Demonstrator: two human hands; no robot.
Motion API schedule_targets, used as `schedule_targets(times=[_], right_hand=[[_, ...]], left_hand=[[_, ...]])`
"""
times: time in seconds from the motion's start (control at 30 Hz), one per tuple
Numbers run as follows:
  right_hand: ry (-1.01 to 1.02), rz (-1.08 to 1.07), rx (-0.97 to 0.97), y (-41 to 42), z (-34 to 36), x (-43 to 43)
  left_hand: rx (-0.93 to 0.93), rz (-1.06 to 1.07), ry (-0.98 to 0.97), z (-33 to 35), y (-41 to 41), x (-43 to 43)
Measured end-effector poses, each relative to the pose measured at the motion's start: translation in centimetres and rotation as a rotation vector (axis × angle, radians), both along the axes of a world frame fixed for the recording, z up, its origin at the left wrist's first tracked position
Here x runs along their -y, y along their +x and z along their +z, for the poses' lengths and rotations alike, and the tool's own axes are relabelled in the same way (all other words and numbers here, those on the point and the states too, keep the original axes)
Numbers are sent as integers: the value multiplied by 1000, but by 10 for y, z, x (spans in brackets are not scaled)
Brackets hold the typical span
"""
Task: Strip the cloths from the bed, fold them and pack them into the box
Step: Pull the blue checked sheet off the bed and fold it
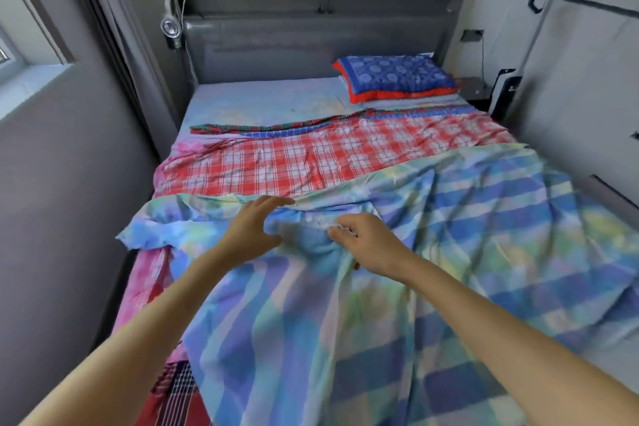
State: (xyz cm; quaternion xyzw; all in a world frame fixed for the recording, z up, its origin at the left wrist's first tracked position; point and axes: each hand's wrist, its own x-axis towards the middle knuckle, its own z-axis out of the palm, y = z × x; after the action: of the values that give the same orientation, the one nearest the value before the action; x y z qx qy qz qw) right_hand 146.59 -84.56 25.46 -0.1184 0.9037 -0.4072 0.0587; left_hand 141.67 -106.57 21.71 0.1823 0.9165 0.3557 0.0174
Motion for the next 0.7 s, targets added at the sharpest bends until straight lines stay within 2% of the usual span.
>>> schedule_targets(times=[0.07,0.17,0.33,0.4,0.53,0.7], right_hand=[[8,30,-28,15,4,-40],[-23,46,-49,33,6,-96],[-69,24,-71,54,3,-184],[-105,-9,-59,55,1,-220],[-160,-88,-15,54,-8,-275],[-143,-147,58,36,-37,-318]], left_hand=[[-52,-164,-291,2,-8,-47],[53,-229,-628,5,-8,-110],[15,-123,-740,-13,-22,-151],[-5,-11,-731,-28,-25,-155],[-29,294,-446,-61,-16,-165],[-21,510,-232,-84,-40,-212]])
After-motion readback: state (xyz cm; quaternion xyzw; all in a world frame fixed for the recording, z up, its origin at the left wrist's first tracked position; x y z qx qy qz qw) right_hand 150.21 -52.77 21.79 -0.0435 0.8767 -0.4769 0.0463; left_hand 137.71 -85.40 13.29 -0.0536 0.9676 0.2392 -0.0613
